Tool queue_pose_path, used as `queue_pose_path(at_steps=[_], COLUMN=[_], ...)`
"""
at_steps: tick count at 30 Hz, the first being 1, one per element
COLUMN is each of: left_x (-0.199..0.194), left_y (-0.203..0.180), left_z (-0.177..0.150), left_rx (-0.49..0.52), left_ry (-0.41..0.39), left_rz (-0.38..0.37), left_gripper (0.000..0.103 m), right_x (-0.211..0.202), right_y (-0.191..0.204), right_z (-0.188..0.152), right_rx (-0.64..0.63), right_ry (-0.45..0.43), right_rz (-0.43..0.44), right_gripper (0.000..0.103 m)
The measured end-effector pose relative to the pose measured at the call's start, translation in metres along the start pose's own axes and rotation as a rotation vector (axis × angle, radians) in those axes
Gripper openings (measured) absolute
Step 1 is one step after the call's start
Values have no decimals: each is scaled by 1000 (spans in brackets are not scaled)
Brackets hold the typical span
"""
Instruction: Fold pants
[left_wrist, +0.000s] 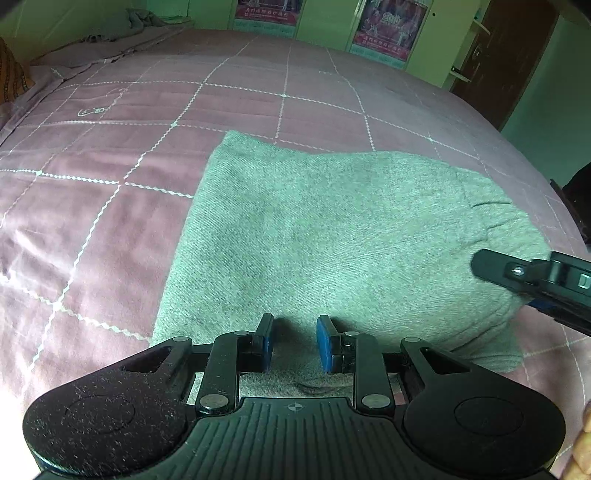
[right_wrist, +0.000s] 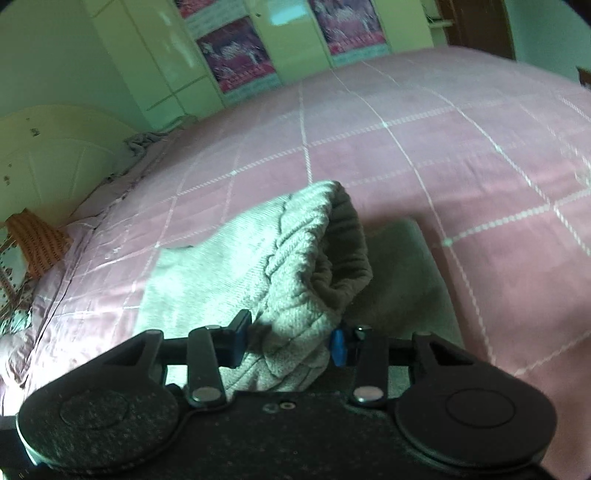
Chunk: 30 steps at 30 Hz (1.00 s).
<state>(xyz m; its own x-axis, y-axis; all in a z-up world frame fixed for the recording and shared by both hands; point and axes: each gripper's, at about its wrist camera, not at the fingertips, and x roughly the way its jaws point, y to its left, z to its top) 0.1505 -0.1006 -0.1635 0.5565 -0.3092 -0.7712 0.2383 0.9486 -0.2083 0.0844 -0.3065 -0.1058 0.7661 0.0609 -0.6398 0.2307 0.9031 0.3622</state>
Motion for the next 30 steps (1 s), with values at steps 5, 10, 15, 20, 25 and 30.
queue_pose_path(at_steps=[5, 10, 15, 20, 25, 30], left_x=[-4, 8, 10, 7, 7, 9], left_y=[-4, -17, -28, -32, -34, -35], left_z=[1, -8, -9, -7, -6, -6], left_rx=[5, 44, 97, 104, 85, 75], left_ry=[0, 28, 23, 27, 23, 35], left_rz=[0, 25, 51, 63, 80, 89], left_gripper=[26, 26, 26, 26, 26, 26], right_x=[-20, -36, -8, -11, -22, 1], right_y=[-4, -39, -79, -82, -62, -81], right_z=[2, 1, -16, -11, -3, -11], right_rx=[-28, 37, 145, 188, 27, 52], right_ry=[-25, -44, 102, 78, -21, 72], right_rz=[0, -53, -72, -35, -11, -107], right_gripper=[41, 44, 52, 49, 47, 73])
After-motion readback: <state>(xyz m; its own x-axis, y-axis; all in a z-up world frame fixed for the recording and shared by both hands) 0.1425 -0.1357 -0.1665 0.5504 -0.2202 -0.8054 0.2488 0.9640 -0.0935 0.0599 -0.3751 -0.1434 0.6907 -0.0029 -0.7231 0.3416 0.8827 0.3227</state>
